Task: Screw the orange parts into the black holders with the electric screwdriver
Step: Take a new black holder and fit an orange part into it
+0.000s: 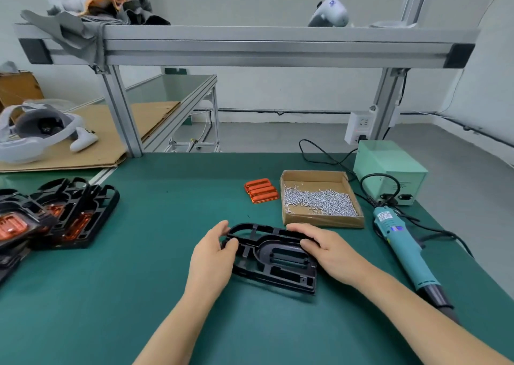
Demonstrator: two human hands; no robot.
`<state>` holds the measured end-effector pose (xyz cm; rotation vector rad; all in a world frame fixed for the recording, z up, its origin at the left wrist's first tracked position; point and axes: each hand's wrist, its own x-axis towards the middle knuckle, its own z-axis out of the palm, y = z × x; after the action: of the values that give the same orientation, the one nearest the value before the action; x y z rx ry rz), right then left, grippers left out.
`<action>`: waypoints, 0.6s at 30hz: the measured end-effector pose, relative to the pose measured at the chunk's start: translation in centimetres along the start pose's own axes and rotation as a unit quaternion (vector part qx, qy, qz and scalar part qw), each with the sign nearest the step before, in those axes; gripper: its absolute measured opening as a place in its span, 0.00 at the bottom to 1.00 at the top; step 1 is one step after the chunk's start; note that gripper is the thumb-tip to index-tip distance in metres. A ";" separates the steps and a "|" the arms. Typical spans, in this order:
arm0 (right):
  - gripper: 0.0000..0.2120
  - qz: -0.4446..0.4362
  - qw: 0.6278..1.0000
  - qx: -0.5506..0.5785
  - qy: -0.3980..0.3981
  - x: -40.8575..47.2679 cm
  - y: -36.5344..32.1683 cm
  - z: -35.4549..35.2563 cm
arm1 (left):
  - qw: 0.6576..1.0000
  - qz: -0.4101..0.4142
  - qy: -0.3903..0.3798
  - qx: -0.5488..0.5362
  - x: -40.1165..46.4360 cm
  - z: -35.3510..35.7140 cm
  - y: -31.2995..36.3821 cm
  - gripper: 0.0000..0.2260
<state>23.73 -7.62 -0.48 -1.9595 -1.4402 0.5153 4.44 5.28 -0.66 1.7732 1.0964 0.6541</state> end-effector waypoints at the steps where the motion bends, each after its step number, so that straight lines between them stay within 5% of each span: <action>1: 0.18 -0.001 1.000 -0.004 -0.002 0.1 0.2 0.0 | 1.000 0.004 0.001 0.024 -0.1 -0.1 -0.1 0.20; 9: 0.19 -0.026 0.999 -0.030 0.008 0.6 0.8 0.8 | 0.988 0.050 0.016 0.148 1.1 0.3 0.8 0.10; 18: 0.17 -0.024 0.999 -0.008 0.034 0.9 0.6 1.3 | 0.948 0.155 -0.044 0.274 8.9 3.9 3.7 0.16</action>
<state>23.58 -6.51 -1.80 -1.9300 -1.4498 0.4133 13.08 10.88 0.70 2.4640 1.0052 0.4691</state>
